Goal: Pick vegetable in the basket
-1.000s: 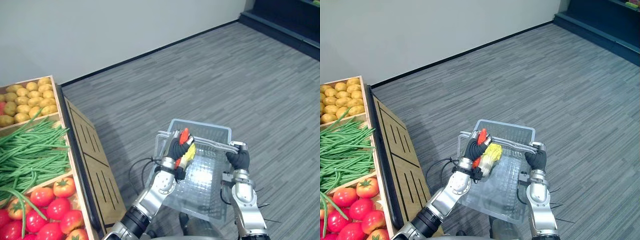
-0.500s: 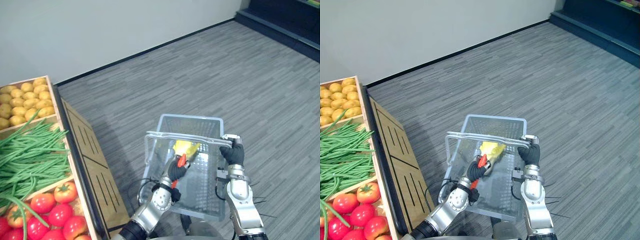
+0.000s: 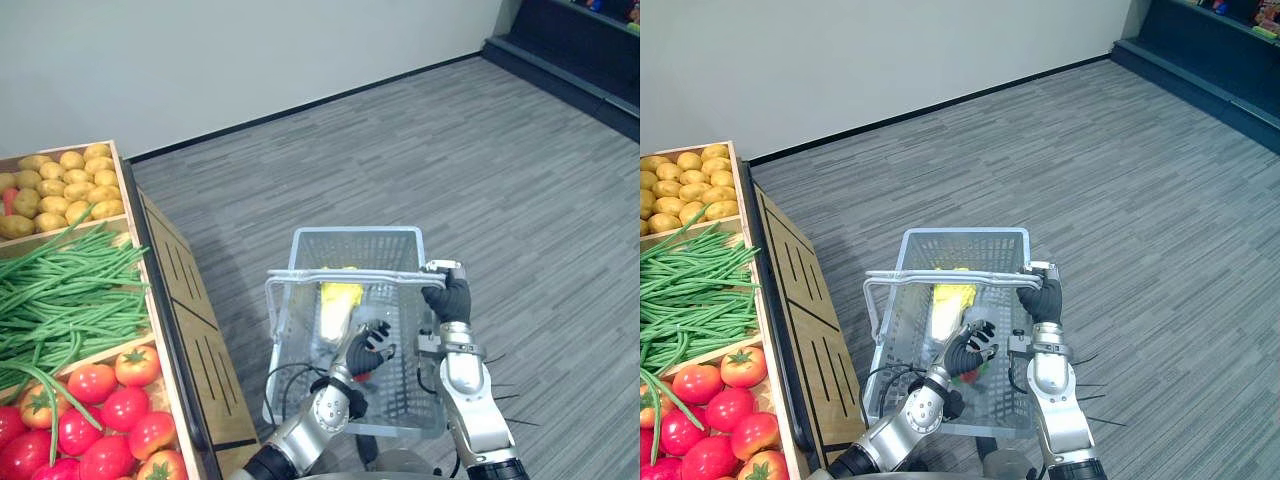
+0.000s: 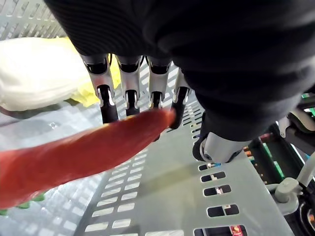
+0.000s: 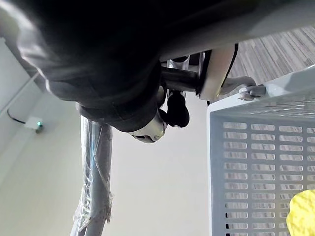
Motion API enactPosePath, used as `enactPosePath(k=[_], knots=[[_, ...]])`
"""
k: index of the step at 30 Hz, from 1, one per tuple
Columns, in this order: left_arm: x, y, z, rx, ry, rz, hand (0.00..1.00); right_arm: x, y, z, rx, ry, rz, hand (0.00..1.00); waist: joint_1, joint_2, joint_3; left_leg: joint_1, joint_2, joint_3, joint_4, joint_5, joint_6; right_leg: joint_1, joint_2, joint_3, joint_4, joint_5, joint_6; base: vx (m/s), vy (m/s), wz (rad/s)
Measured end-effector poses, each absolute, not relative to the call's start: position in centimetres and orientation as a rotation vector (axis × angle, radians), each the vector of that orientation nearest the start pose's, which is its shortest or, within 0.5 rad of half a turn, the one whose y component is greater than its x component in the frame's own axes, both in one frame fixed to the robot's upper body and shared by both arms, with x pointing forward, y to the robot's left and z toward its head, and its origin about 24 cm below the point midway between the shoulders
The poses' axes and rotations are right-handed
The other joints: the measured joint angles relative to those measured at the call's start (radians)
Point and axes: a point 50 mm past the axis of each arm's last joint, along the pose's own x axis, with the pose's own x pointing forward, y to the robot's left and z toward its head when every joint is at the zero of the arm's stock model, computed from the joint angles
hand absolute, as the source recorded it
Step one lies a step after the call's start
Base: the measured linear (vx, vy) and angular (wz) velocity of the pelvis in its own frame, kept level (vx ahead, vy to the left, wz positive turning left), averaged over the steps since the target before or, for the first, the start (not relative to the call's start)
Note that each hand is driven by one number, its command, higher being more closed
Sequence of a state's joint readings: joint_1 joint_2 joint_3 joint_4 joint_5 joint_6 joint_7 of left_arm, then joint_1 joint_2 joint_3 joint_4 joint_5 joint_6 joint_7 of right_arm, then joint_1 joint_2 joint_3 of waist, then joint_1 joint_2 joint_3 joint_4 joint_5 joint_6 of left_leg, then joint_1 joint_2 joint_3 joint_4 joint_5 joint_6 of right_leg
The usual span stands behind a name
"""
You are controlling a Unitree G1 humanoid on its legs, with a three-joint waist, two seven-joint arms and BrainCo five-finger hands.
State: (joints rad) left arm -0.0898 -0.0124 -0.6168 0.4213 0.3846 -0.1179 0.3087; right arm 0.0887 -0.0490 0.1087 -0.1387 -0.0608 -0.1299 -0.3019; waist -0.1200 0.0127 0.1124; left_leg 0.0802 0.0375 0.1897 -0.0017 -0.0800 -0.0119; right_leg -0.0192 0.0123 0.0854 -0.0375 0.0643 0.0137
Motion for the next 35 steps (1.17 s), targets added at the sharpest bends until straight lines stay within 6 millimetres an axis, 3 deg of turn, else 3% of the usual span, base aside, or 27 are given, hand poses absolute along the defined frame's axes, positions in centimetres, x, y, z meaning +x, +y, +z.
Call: enactPosePath(k=[4, 7, 11, 17, 25, 30, 35], knots=[[22.3, 2.6, 0.4, 0.404, -0.067, -0.338, 0.0, 23.0, -16.7, 5.9, -0.08, -0.165, -0.279, 1.0, 0.003, 0.001, -0.001, 0.003, 0.0, -0.01, 0.0, 0.002, 0.003, 0.016, -0.001, -0.008, -0.002, -0.001, 0.001, -0.01, 0.019, 0.08], [22.7, 4.3, 1.7, 0.351, -0.101, -0.258, 0.0, 22.5, -19.1, 5.6, -0.102, -0.148, -0.394, 1.0, 0.009, 0.006, -0.011, 0.003, -0.006, -0.027, -0.003, 0.005, 0.007, 0.021, -0.008, -0.027, -0.001, -0.008, 0.011, -0.03, 0.019, 0.17], [22.2, 6.1, 2.5, 0.287, -0.11, -0.221, 0.0, 21.9, -21.7, 5.8, -0.128, -0.15, -0.509, 1.0, 0.023, 0.007, -0.012, 0.007, -0.011, -0.044, -0.004, 0.007, 0.009, 0.032, -0.013, -0.04, -0.001, -0.009, 0.013, -0.02, 0.019, 0.11], [20.9, 8.6, 2.9, 0.118, -0.075, -0.174, 0.0, 21.2, -24.0, 5.8, -0.147, -0.137, -0.611, 1.0, 0.027, 0.007, -0.019, 0.013, -0.015, -0.054, -0.025, 0.02, 0.01, 0.034, -0.019, -0.057, 0.0, -0.011, 0.015, 0.0, 0.014, 0.08], [20.5, 14.1, 1.5, 0.114, 0.001, 0.054, 0.0, 18.2, -26.7, 2.9, -0.168, 0.016, -0.727, 1.0, 0.047, 0.013, -0.044, 0.024, -0.019, -0.078, -0.034, 0.019, 0.009, 0.05, -0.029, -0.09, 0.017, -0.032, 0.022, -0.01, 0.009, 0.13], [19.1, 17.7, -1.9, 0.162, 0.177, 0.201, 0.0, 16.6, -26.8, 0.0, -0.155, 0.156, -0.697, 1.0, 0.058, 0.009, -0.064, 0.025, -0.02, -0.079, -0.034, 0.017, 0.011, 0.05, -0.033, -0.103, 0.028, -0.04, 0.019, -0.01, 0.009, 0.05], [18.0, 19.3, -4.1, 0.181, 0.296, 0.264, 0.0, 15.8, -27.1, -1.2, -0.14, 0.211, -0.696, 1.0, 0.08, 0.001, -0.07, 0.026, -0.019, -0.071, -0.029, 0.005, 0.017, 0.051, -0.034, -0.104, 0.032, -0.042, 0.018, 0.0, 0.0, 0.0]])
